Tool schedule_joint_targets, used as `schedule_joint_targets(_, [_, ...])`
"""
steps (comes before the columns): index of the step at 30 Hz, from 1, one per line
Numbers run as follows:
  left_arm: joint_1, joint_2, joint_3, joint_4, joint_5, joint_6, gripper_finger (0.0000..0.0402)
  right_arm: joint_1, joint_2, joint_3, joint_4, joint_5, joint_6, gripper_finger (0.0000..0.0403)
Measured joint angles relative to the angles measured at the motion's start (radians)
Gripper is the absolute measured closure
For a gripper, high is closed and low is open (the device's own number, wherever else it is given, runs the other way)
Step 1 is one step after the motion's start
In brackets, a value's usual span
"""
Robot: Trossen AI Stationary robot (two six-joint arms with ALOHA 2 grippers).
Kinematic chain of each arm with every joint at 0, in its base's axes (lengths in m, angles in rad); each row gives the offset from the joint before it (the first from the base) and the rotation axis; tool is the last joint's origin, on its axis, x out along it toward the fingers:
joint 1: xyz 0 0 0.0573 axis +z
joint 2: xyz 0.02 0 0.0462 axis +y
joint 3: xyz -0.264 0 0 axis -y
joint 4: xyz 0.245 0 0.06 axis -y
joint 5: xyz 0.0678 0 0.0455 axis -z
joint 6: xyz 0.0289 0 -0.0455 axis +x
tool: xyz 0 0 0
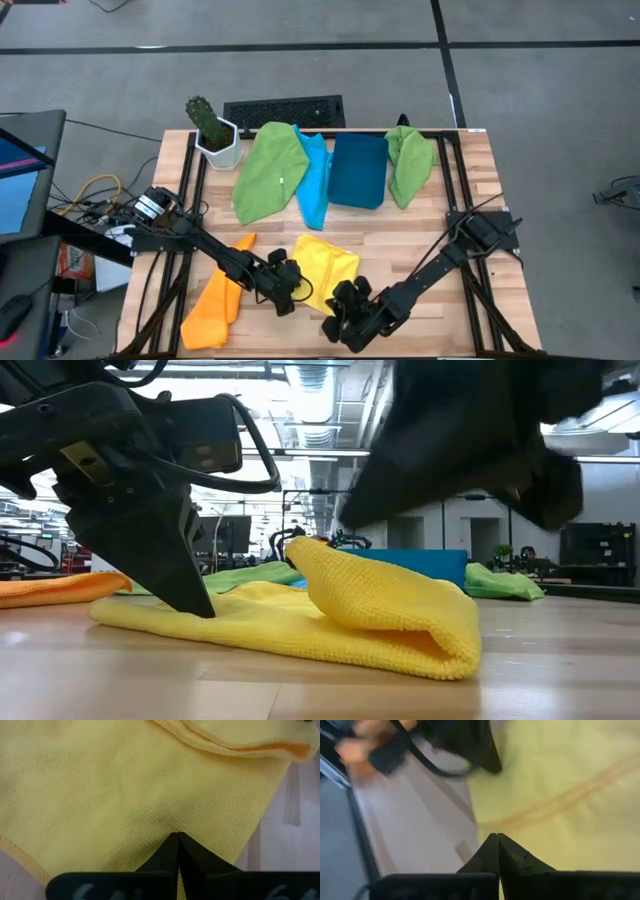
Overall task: Fold microfiber towels
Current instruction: Fold the yellow towel
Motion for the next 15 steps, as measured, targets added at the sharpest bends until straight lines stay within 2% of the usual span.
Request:
schedule_joint_targets(4, [0.0,0.0,0.0,0.002,0.0,-0.003,0.0402,0.0,0.031,0.0,0.019,-0.021,0.003,0.039])
schedule_joint_targets(9, [0.001,0.002,0.0,0.01,-0.003,-0.004,0.0402,-0.016,0.095,0.0,0.098,-0.078,-0.006,0.0373])
schedule_joint_targets(15, [0.002,0.002,0.0,0.016,0.0,-0.01,0.0402,-0.021,0.112,0.004,0.148,-0.083,-0.012,0.0377])
